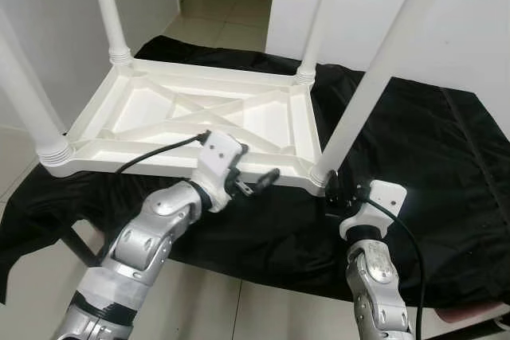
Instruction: Building children table
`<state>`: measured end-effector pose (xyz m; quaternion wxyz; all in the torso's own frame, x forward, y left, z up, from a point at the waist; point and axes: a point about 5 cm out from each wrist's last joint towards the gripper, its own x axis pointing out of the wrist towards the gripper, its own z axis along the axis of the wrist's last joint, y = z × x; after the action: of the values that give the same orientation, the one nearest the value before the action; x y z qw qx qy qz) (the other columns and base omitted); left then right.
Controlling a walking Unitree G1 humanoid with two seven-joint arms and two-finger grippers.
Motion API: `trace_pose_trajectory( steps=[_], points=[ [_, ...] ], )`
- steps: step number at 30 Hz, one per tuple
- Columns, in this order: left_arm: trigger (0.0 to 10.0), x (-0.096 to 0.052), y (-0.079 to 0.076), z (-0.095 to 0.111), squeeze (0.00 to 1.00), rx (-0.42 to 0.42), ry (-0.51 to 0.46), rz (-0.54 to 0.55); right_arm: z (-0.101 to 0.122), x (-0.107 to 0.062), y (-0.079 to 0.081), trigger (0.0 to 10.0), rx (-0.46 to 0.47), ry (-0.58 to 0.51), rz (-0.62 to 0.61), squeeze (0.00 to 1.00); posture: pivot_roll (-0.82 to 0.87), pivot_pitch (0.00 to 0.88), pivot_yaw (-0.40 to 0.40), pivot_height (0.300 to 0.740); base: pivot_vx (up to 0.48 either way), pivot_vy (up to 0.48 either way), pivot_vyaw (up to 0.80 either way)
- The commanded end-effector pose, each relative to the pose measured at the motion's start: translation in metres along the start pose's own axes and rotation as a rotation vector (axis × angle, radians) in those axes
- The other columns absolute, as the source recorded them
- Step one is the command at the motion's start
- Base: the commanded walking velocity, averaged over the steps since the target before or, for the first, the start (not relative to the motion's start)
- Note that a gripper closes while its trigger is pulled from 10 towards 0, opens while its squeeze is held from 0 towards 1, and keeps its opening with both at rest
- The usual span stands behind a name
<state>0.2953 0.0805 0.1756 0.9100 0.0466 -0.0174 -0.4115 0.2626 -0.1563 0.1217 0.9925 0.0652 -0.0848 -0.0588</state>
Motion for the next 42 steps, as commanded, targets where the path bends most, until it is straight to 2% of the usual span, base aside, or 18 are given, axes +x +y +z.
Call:
trace_pose_trajectory(
  steps=[1,4,7,11,15,17,22,24,28,29,33,36,38,39,41,42],
  points=[
    [10.0,0.002,0.001,0.002,0.0,0.014,-0.009,-0.001,0.001,-0.002,0.003,10.0,0.003,-0.005,0.013,0.0,-0.01,0.033,-0.074,0.74,0.0,0.0,0.0],
    [10.0,0.001,0.005,0.003,0.0,0.021,-0.009,0.012,-0.001,-0.003,0.003,10.0,0.001,0.002,0.025,0.0,-0.01,0.033,-0.074,0.74,0.0,0.0,0.0],
    [10.0,-0.001,0.021,0.005,0.0,0.058,-0.014,0.069,-0.005,-0.009,0.019,10.0,0.06,0.045,0.184,0.0,-0.01,0.032,-0.07,0.74,0.0,0.0,0.0],
    [10.0,-0.002,0.025,0.004,0.0,0.081,-0.009,0.084,-0.005,-0.008,0.029,10.0,0.105,0.058,0.267,0.0,-0.01,0.032,-0.069,0.74,0.0,0.0,0.0],
    [10.0,-0.003,0.034,-0.001,0.0,0.15,0.04,0.128,-0.002,0.0,0.039,10.0,0.134,0.06,0.348,0.0,-0.01,0.032,-0.069,0.74,0.0,0.0,0.0],
    [10.0,-0.003,0.043,-0.009,0.0,0.192,0.104,0.18,-0.001,0.005,0.043,10.0,0.152,0.058,0.371,0.0,0.01,0.03,-0.068,0.74,0.0,0.0,0.0],
    [10.0,-0.006,0.05,-0.015,0.0,0.219,0.155,0.193,0.001,0.014,0.048,10.0,0.15,0.049,0.407,0.0,0.01,0.028,-0.07,0.74,0.0,0.0,0.0],
    [10.0,-0.008,0.055,-0.023,0.0,0.28,0.213,0.203,0.005,0.026,0.043,10.0,0.15,0.033,0.391,0.0,0.01,0.027,-0.069,0.74,0.0,0.0,0.0],
    [10.0,-0.011,0.061,-0.03,0.0,0.318,0.267,0.215,0.008,0.036,0.036,10.0,0.15,0.018,0.366,0.0,0.02,0.026,-0.069,0.74,0.0,0.0,0.0],
    [10.0,-0.011,0.061,-0.03,0.0,0.318,0.267,0.215,0.008,0.036,0.036,10.0,0.15,0.018,0.366,0.0,0.02,0.026,-0.069,0.74,0.0,0.0,0.0],
    [10.0,-0.014,0.066,-0.035,0.0,0.344,0.294,0.21,0.009,0.044,0.019,10.0,0.131,0.012,0.322,0.0,0.02,0.025,-0.066,0.74,0.0,0.0,0.0],
    [10.0,-0.014,0.067,-0.035,0.0,0.352,0.296,0.202,0.008,0.045,0.016,10.0,0.129,0.011,0.312,0.0,0.02,0.025,-0.066,0.74,0.0,0.0,0.0],
    [10.0,-0.015,0.069,-0.038,0.0,0.391,0.324,0.193,0.009,0.049,0.001,10.0,0.113,0.008,0.267,0.0,0.02,0.024,-0.062,0.74,0.0,0.0,0.0],
    [10.0,-0.015,0.069,-0.038,0.0,0.391,0.324,0.193,0.009,0.049,0.001,10.0,0.113,0.008,0.267,0.0,0.02,0.024,-0.062,0.74,0.0,0.0,0.0],
    [10.0,-0.015,0.072,-0.04,0.0,0.413,0.342,0.192,0.01,0.052,-0.012,10.0,0.096,0.004,0.228,0.0,0.01,0.021,-0.053,0.74,0.0,0.0,0.0],
    [10.0,-0.015,0.072,-0.04,0.0,0.413,0.342,0.192,0.01,0.052,-0.012,10.0,0.096,0.004,0.228,0.0,0.01,0.021,-0.053,0.74,0.0,0.0,0.0]
  ],
)
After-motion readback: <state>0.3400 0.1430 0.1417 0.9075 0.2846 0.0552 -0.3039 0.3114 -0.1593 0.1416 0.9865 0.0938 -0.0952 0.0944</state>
